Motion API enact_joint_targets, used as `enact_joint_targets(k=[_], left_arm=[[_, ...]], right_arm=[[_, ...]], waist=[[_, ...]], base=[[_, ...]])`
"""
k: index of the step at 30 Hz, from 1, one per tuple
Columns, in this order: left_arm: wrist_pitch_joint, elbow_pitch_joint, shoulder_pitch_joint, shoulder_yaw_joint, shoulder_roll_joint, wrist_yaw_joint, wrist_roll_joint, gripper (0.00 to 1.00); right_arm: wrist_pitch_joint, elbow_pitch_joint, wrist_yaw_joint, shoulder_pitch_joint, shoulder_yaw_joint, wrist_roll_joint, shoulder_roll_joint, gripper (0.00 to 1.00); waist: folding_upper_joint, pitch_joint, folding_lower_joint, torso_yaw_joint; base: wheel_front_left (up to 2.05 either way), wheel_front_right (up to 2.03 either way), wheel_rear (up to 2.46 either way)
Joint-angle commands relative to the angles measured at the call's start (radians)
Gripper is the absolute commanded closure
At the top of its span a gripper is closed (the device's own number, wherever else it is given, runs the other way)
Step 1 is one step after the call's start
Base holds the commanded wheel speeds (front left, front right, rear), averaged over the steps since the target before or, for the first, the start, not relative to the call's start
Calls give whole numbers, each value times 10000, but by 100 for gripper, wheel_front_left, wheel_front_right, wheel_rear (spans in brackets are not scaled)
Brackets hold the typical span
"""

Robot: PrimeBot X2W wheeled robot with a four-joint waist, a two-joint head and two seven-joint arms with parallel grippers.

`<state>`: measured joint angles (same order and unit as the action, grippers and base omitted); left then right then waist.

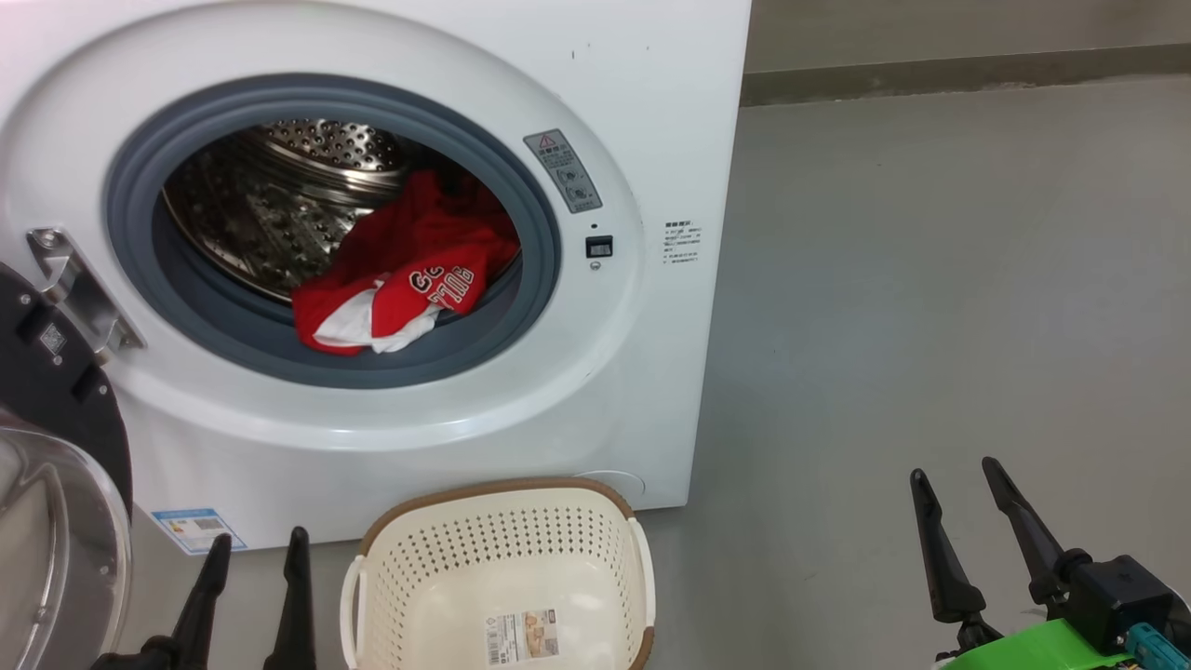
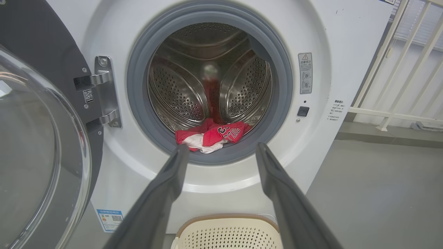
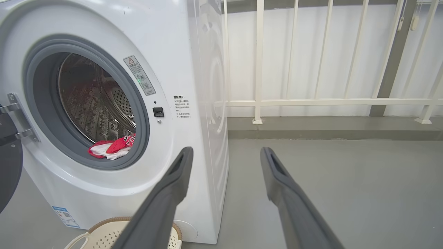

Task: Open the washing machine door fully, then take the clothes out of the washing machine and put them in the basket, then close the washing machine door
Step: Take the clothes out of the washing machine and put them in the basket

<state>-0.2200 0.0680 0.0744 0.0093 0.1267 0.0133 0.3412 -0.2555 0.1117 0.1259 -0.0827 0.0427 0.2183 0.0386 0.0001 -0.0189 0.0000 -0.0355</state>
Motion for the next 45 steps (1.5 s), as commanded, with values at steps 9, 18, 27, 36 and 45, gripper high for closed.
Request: enact_joint_targets(k=[9,18,27,36,45], left_arm=[[-46,-145,-694,292,89,-268,34,0],[-87,5,-1678,232,35,-361,113,0],[-287,860,-3506,153,-82,-218,238,0],[-368,1600,-4816,172,-127,-134,278,0],[-398,2576,-6598,162,-192,-51,365,0]], right_arm=[[-63,-267,48,301,-273,-125,116,0],[-63,-442,48,642,-376,-239,116,0],[-63,-501,48,1372,-583,-320,116,0],[-63,-540,48,1792,-678,-247,116,0],[-63,-518,48,2290,-743,-193,116,0]], waist=[[-1,329,0,239],[-1,1236,0,483],[-1,2630,0,671],[-1,3520,0,576],[-1,4494,0,510]], base=[[0,0,0],[0,0,0],[0,0,0],[0,0,0],[0,0,0]])
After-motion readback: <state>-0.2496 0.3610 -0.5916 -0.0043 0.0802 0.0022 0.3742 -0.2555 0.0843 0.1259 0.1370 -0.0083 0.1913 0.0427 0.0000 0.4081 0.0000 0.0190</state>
